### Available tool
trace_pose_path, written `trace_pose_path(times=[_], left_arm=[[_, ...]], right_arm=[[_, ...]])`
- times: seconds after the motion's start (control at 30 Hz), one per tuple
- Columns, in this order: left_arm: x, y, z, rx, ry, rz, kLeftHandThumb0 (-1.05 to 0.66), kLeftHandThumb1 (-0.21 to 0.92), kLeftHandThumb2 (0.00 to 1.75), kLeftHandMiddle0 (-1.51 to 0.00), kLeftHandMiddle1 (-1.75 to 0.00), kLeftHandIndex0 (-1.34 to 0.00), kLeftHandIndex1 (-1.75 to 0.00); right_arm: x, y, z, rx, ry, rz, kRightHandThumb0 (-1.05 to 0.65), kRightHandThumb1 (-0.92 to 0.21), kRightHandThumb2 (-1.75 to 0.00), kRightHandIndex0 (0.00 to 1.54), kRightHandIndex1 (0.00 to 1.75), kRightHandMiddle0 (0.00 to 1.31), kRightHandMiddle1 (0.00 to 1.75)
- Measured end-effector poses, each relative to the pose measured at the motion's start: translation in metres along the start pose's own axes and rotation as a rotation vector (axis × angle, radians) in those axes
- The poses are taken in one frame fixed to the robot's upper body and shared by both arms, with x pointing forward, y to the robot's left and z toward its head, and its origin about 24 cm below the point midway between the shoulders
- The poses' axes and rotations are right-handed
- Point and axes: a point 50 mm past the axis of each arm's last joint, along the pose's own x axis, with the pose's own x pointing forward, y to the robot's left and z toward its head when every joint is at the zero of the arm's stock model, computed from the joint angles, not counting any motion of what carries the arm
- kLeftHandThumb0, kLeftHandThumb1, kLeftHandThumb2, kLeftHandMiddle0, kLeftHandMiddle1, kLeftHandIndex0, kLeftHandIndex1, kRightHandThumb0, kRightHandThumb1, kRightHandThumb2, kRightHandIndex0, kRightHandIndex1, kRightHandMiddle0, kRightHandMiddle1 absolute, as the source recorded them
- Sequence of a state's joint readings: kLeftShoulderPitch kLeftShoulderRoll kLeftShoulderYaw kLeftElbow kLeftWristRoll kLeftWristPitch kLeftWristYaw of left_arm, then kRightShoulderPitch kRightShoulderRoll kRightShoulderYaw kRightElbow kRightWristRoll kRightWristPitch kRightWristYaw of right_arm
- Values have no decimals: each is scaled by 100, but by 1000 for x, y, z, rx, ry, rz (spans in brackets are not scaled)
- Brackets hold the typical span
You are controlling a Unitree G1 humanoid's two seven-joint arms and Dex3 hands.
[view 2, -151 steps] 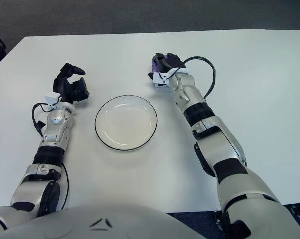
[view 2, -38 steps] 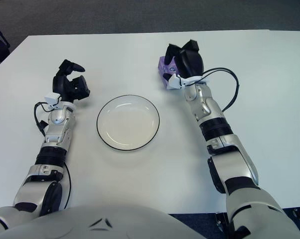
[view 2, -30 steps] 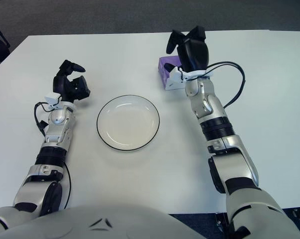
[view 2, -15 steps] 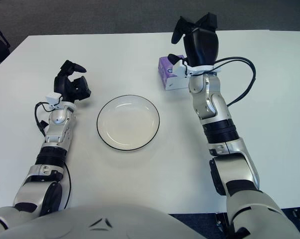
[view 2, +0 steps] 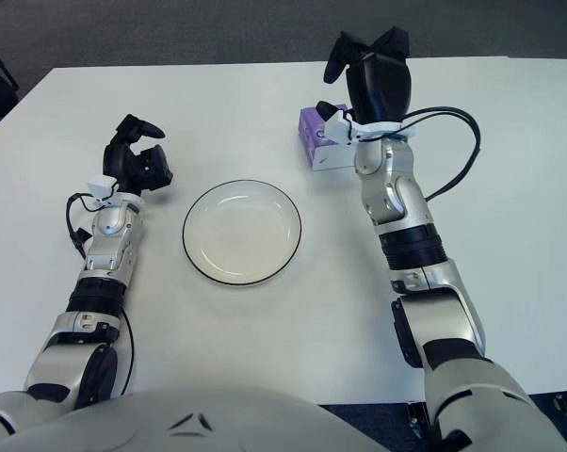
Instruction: Put the tissue paper into the plate.
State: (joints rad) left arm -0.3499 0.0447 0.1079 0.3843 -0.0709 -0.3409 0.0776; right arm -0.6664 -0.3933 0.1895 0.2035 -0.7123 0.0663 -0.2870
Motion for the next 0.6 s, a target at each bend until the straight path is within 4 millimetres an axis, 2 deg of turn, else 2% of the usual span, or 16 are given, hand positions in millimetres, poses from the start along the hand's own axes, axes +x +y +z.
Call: trace_pose_path(times=[0.07, 0.13, 0.17, 0.37, 0.6], left_arm=[[0, 0, 0, 0, 0, 0, -48, 33, 130, -131, -175, -61, -175], [0, 0, 0, 0, 0, 0, -48, 33, 130, -131, -175, -61, -175], [0, 0, 0, 0, 0, -1, -48, 33, 130, -131, -175, -61, -175], [0, 0, -1, 1, 2, -2, -48, 33, 130, -131, -175, -61, -175], [0, 0, -1, 1, 4, -9, -48, 33, 130, -131, -175, -61, -175]], right_arm=[[0, 6, -1, -22, 1, 43, -74, -78, -78, 32, 150, 12, 153], [0, 11, -2, -44, -1, 91, -82, -85, -73, 25, 137, 6, 145], [0, 14, -3, -55, -2, 115, -86, -88, -74, 20, 125, 4, 137], [6, 32, -11, -137, -4, 247, -94, -92, -82, 8, 87, 0, 114], [17, 48, -21, -218, 5, 376, -101, -92, -92, 1, 58, 0, 89]])
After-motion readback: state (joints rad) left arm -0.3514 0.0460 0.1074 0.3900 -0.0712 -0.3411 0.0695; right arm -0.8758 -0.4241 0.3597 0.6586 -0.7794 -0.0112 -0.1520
